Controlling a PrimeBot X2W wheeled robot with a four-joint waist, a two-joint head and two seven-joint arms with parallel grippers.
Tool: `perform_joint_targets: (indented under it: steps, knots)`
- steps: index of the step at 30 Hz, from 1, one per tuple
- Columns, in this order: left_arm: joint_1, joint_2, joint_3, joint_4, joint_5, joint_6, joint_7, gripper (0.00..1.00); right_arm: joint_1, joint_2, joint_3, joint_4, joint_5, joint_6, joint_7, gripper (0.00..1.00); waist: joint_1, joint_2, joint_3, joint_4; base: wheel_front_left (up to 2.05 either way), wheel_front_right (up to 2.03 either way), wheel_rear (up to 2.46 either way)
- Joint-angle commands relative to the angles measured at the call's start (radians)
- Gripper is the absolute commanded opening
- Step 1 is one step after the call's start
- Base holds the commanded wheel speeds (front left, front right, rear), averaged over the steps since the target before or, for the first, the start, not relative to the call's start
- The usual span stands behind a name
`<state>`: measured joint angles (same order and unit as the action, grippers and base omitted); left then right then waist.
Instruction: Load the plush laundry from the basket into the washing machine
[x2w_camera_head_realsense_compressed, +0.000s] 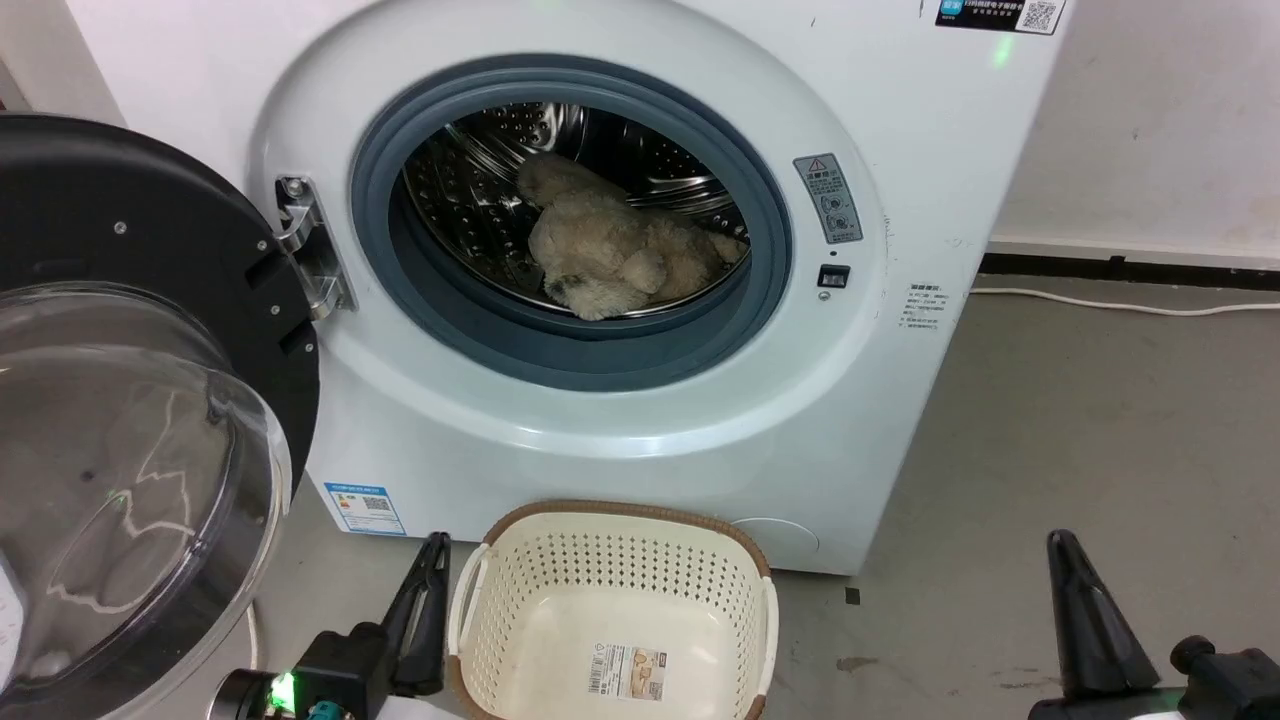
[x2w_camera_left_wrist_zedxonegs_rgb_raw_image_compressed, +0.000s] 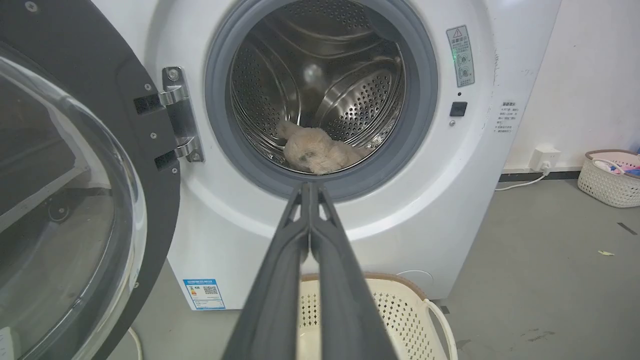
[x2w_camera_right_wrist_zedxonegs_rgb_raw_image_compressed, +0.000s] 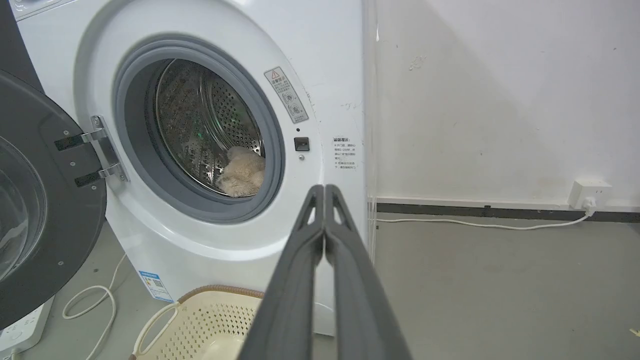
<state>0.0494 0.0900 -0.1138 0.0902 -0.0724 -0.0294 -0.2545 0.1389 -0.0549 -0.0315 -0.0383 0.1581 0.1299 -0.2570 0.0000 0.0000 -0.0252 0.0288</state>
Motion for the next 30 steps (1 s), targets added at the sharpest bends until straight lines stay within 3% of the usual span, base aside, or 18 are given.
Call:
perform_joint_targets:
  steps: [1, 30]
  knots:
    - [-0.001, -0.001, 0.002, -0.001, 0.001, 0.0, 0.004, 0.0, -0.002, 0.0, 0.001, 0.001, -0.003, 0.0, 0.004, 0.0, 0.0, 0.0, 0.0, 0.0, 0.0, 0.0, 0.0]
    - [-0.012, -0.01, 0.028, -0.022, 0.018, 0.007, 0.063, 0.0, -0.034, 0.001, 0.008, 0.009, -0.039, 0.0, 0.063, 0.0, 0.0, 0.0, 0.006, -0.007, 0.0, 0.0, 0.0]
